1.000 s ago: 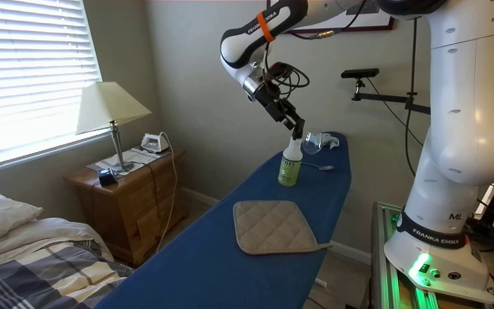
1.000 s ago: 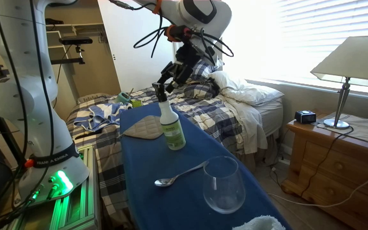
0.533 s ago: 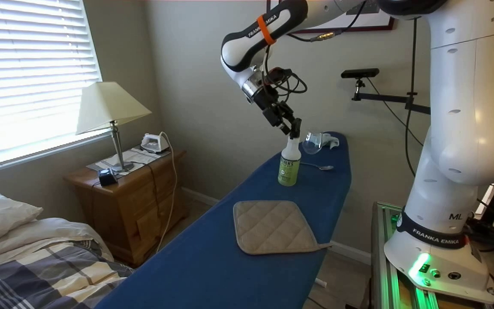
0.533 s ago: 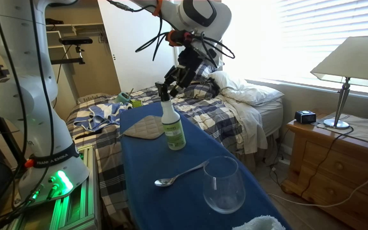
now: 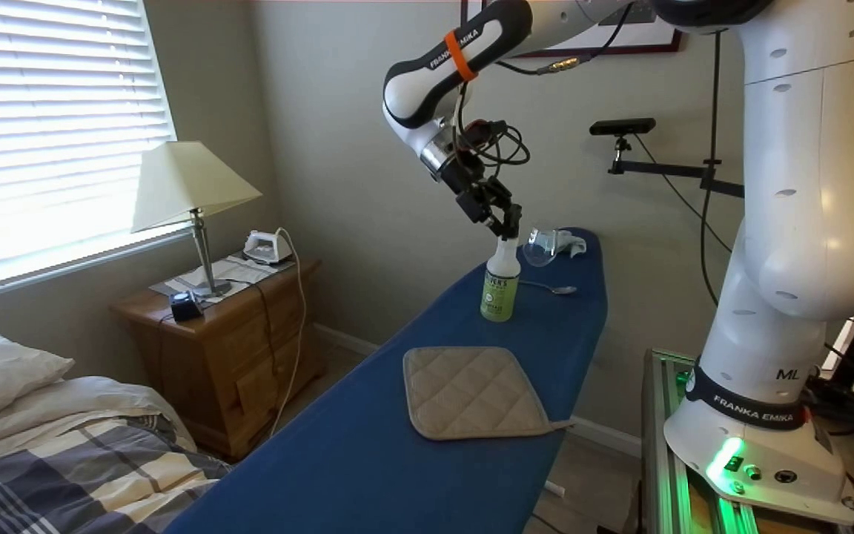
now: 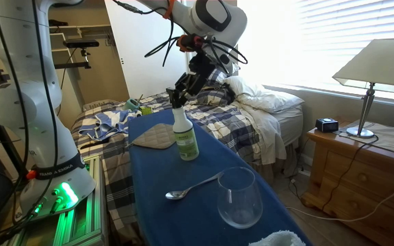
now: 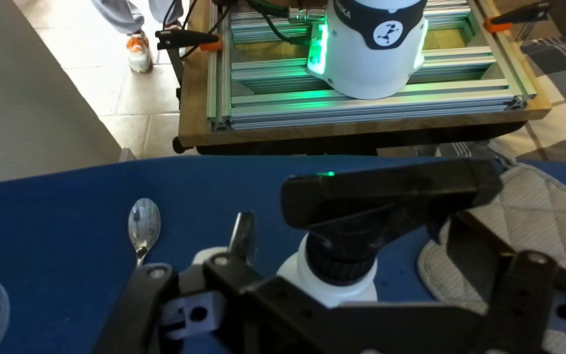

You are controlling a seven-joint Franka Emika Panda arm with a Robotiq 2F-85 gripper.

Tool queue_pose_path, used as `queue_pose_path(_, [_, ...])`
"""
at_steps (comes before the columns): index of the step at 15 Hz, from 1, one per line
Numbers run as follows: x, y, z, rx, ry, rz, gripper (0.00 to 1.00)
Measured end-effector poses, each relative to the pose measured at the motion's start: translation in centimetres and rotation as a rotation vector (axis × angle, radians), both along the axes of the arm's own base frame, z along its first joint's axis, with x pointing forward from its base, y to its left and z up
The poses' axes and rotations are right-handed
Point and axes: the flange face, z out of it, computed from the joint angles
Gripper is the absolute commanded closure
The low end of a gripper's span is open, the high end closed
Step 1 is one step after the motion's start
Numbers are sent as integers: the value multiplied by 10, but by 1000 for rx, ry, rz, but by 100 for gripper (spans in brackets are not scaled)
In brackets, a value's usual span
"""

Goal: Press the spray bottle on the table

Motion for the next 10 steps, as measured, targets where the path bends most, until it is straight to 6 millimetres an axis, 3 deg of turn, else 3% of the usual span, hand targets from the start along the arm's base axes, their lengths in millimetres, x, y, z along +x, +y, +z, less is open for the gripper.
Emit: queue_pose_path(10, [-8,2,-3,4,65,-19,0])
